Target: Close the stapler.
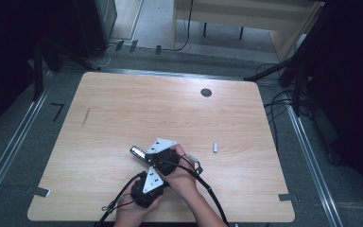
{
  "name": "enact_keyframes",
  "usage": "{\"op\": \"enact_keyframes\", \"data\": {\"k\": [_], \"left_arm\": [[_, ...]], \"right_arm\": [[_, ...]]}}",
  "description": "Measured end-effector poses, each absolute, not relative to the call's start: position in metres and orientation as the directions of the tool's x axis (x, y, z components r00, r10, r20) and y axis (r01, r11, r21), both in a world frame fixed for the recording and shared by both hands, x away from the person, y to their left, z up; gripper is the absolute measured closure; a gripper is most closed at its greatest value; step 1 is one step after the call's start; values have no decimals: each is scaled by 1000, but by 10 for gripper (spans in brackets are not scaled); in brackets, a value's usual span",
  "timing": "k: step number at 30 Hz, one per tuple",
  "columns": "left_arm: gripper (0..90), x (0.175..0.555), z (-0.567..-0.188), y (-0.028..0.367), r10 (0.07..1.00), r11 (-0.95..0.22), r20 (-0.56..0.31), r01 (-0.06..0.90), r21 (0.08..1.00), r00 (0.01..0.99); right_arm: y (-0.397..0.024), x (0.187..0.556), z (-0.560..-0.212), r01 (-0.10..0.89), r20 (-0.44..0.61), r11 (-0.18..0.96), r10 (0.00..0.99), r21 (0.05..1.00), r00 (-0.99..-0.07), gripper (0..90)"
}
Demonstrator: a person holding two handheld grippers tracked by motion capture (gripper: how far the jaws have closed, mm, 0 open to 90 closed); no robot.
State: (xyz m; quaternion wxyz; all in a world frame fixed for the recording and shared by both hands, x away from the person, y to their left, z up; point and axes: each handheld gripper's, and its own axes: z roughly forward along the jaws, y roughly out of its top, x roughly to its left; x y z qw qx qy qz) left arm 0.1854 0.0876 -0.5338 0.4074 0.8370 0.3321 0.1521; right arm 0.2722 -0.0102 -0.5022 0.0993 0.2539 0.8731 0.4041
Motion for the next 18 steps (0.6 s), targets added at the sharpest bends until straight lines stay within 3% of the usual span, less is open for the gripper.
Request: {"op": "enact_keyframes", "data": {"k": [18], "left_arm": [[900, 186, -534, 88, 682, -442, -20, 434, 785, 731]], "right_arm": [[-20, 270, -491, 368, 47, 504, 541, 781, -840, 900]]}}
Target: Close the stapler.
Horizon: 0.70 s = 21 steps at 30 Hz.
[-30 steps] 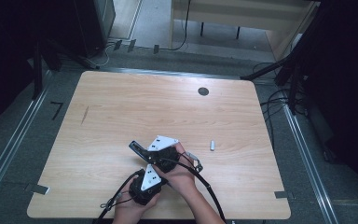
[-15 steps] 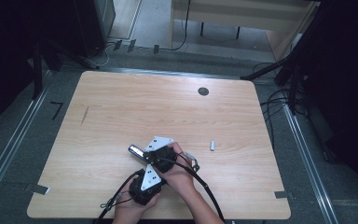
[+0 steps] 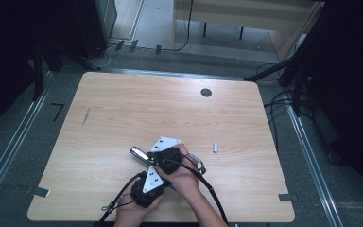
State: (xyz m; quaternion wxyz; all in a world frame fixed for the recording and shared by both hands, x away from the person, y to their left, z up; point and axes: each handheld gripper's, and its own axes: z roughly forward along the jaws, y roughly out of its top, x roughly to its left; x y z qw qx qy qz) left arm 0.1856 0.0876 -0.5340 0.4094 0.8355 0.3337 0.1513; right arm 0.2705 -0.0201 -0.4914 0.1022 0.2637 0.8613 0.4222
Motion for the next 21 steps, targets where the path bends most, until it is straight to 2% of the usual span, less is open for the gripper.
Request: {"op": "enact_keyframes", "data": {"k": [21], "left_arm": [[900, 186, -534, 87, 681, -442, -20, 433, 785, 732]], "right_arm": [[-94, 284, -487, 436, 59, 393, 684, 810, -727, 900]]}}
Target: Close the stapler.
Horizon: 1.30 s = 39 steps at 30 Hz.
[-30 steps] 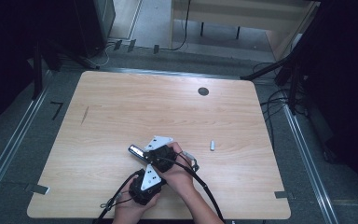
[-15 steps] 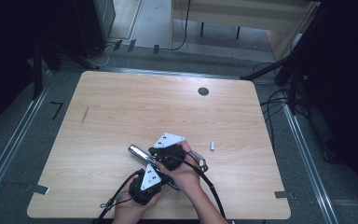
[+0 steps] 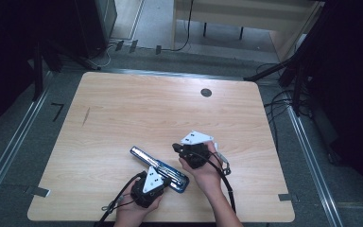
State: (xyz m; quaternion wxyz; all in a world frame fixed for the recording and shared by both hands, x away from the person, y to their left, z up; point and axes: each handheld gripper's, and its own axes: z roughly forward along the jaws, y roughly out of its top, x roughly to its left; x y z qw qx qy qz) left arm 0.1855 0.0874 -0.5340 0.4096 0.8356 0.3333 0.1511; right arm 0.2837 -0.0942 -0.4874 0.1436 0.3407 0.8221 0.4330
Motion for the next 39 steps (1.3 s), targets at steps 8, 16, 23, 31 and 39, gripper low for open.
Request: {"op": "enact_keyframes", "data": {"k": [8, 16, 23, 31, 39], "left_arm": [[900, 186, -534, 87, 682, -442, -22, 435, 785, 731], [900, 185, -534, 87, 682, -442, -21, 435, 785, 731], [900, 186, -534, 87, 682, -440, -23, 435, 786, 731], [900, 186, -534, 88, 681, -442, -22, 435, 785, 732], [900, 185, -534, 87, 681, -442, -21, 435, 785, 732]], "right_arm": [[-126, 291, -488, 468, 70, 340, 745, 816, -664, 900], [-154, 298, -494, 500, 59, 320, 795, 805, -603, 900], [-169, 303, -509, 535, 53, 319, 822, 782, -567, 900], [-182, 307, -526, 573, 64, 303, 845, 761, -532, 900], [-190, 304, -537, 596, 73, 297, 853, 745, -517, 900]]}}
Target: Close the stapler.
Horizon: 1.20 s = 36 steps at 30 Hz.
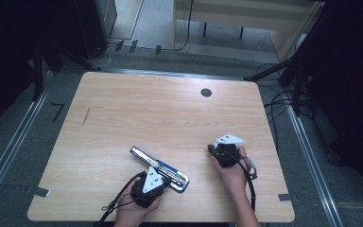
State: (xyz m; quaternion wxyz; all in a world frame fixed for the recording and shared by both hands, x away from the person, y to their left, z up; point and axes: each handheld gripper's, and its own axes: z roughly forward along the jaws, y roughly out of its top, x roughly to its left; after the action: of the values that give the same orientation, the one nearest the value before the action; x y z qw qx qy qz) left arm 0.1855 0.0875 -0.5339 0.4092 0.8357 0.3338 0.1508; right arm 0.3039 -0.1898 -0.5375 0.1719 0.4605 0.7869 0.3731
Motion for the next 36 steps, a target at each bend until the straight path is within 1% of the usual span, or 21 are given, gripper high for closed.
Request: {"op": "enact_keyframes", "data": {"k": [15, 19, 26, 28, 29, 32, 35, 36], "left_arm": [[900, 185, -534, 87, 681, -444, -19, 434, 784, 732], [900, 185, -534, 87, 681, -444, -19, 434, 784, 732], [900, 185, -534, 87, 681, -444, -19, 433, 784, 732], [900, 185, -534, 87, 681, -444, -19, 433, 784, 732], [900, 185, -534, 87, 681, -444, -19, 434, 784, 732], [900, 185, -534, 87, 681, -445, -19, 434, 784, 732], [900, 185, -534, 87, 680, -446, -17, 432, 783, 733], [900, 185, -534, 87, 681, -445, -17, 433, 784, 732]], "right_arm": [[-206, 299, -542, 612, 80, 274, 870, 742, -486, 900], [-210, 299, -541, 607, 69, 277, 873, 745, -482, 900], [-223, 300, -535, 581, 79, 255, 869, 773, -488, 900], [-227, 300, -535, 578, 84, 251, 868, 777, -490, 836], [-229, 300, -536, 575, 85, 254, 864, 778, -497, 825], [-231, 300, -537, 571, 65, 281, 858, 772, -510, 820], [-232, 301, -537, 572, 66, 281, 857, 771, -511, 814], [-233, 301, -538, 568, 68, 278, 857, 774, -512, 798]]}}
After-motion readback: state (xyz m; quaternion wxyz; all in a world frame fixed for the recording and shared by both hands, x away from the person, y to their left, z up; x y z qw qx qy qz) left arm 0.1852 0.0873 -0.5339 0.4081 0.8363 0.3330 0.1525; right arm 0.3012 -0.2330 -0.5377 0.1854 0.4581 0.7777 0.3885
